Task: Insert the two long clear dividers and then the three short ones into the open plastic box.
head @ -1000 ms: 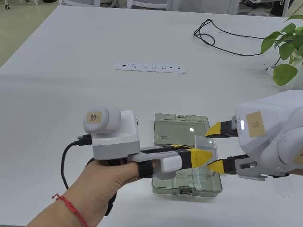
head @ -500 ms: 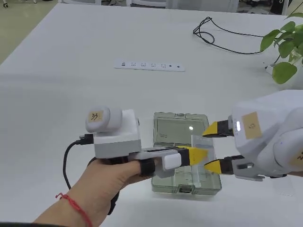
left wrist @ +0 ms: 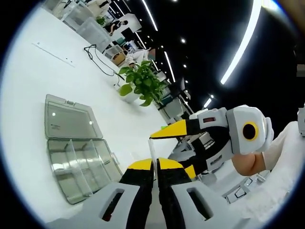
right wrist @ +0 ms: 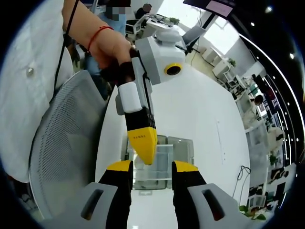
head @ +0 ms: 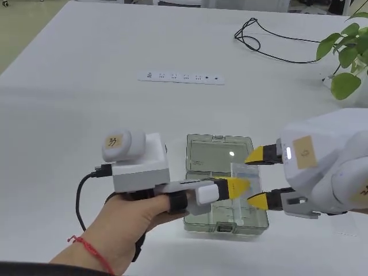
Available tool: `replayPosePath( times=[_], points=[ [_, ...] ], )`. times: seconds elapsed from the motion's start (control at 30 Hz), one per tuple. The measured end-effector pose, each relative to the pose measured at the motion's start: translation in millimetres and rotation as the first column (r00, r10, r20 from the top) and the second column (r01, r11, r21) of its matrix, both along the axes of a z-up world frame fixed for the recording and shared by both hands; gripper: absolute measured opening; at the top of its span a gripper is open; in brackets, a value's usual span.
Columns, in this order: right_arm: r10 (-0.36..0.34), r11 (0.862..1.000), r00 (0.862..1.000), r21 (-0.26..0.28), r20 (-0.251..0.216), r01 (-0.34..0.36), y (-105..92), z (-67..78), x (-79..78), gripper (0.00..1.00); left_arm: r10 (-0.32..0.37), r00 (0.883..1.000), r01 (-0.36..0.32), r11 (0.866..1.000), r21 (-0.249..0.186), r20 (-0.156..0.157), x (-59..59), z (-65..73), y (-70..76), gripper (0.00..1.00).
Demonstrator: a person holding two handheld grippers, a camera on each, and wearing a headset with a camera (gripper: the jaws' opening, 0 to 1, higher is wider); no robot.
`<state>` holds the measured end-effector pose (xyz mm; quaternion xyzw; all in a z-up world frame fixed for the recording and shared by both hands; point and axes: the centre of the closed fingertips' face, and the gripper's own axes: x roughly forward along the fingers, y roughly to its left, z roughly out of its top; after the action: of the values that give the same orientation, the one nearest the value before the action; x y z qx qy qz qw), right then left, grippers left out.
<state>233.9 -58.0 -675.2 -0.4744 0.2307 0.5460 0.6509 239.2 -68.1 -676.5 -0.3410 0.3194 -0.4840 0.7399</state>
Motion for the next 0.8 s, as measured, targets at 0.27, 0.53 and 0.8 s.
replayPosePath(
  times=[0.27, 0.53, 0.8],
  points=[
    [-0.015, 0.999, 1.000, 0.038, -0.012, 0.016, 1.6, 7.5, 2.5, 0.35, -0.002, 0.999, 0.001, 0.999, 0.037, 0.039, 0.2, -4.8, 4.7, 0.00],
    [-0.046, 0.986, 0.987, 0.149, -0.152, 0.069, 1.9, 16.7, -0.1, 0.32, -0.120, 0.968, 0.097, 0.989, 0.112, 0.219, -13.5, -2.9, 2.7, 0.00],
    [-0.023, 0.969, 0.931, 0.220, -0.363, 0.110, -3.3, 21.2, -8.0, 0.23, -0.241, 0.880, 0.189, 0.968, 0.163, 0.410, -29.3, 5.6, 0.0, 0.00]
  ],
)
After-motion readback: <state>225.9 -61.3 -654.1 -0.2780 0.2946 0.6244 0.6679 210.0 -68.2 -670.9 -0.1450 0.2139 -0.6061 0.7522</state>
